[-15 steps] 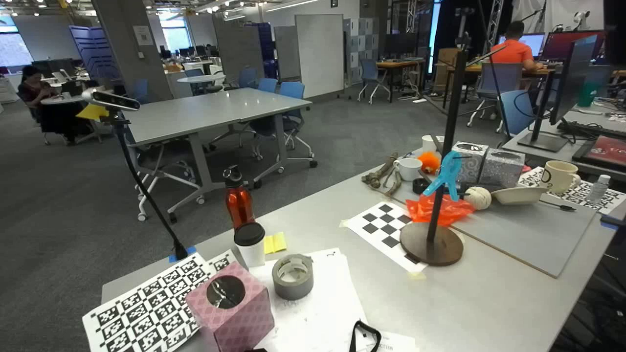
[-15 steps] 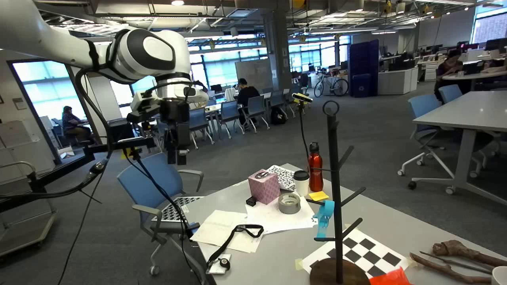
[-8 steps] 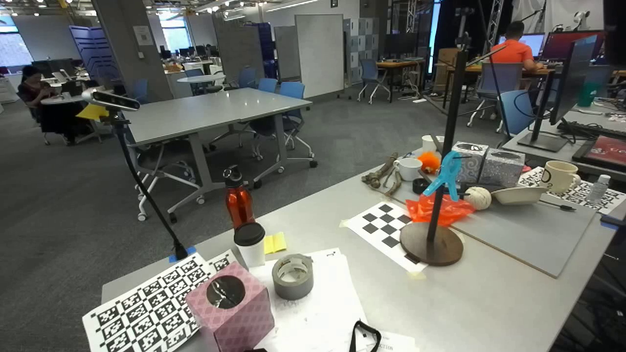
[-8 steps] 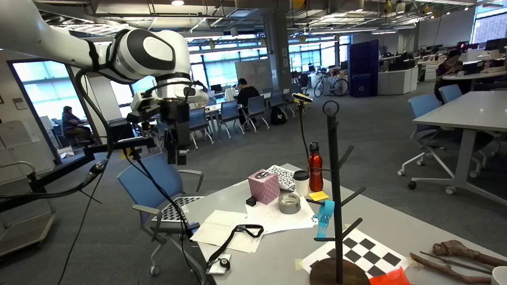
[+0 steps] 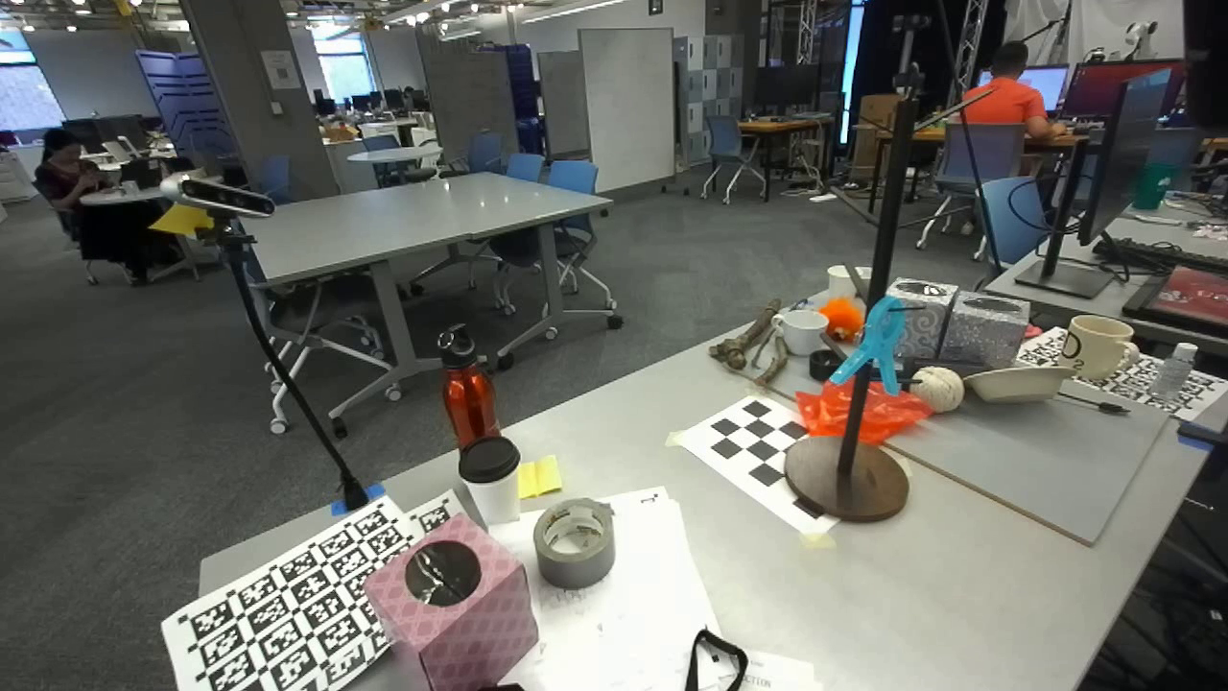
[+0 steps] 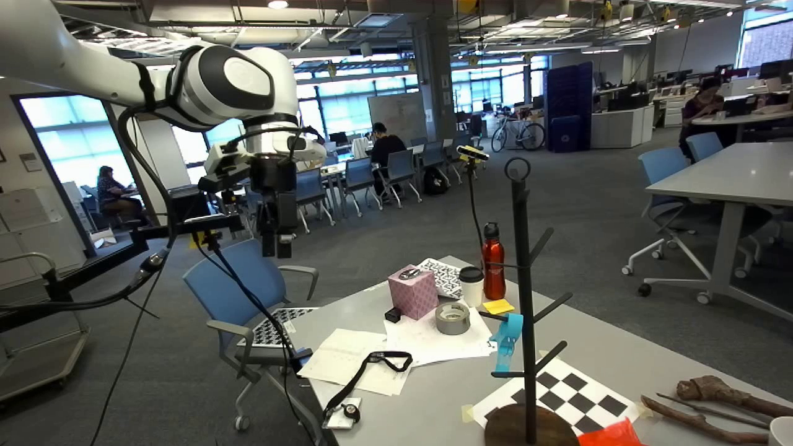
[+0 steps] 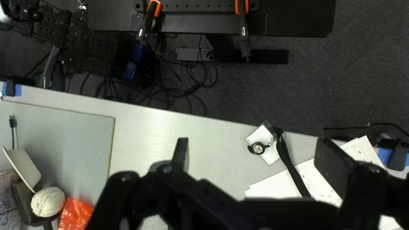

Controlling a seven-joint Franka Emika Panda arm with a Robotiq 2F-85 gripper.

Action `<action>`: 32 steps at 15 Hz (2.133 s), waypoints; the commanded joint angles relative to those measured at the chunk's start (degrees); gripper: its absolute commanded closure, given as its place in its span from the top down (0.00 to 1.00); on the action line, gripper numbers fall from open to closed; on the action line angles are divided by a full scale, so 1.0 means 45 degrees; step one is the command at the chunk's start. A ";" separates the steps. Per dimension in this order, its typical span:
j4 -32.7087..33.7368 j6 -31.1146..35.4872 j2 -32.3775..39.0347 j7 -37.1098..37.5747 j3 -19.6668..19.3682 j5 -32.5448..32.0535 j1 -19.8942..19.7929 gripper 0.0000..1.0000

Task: Take the object from the stand and put it on the table

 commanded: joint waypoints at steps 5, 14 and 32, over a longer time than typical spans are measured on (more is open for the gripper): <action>-0.0063 0.0108 0.0001 0.0145 -0.0564 -0.0096 0.0503 1.00; -0.1366 0.1470 -0.0514 -0.0040 -0.1121 -0.0087 0.0346 1.00; -0.2428 0.3587 -0.0565 -0.0201 -0.2599 -0.1523 -0.0344 1.00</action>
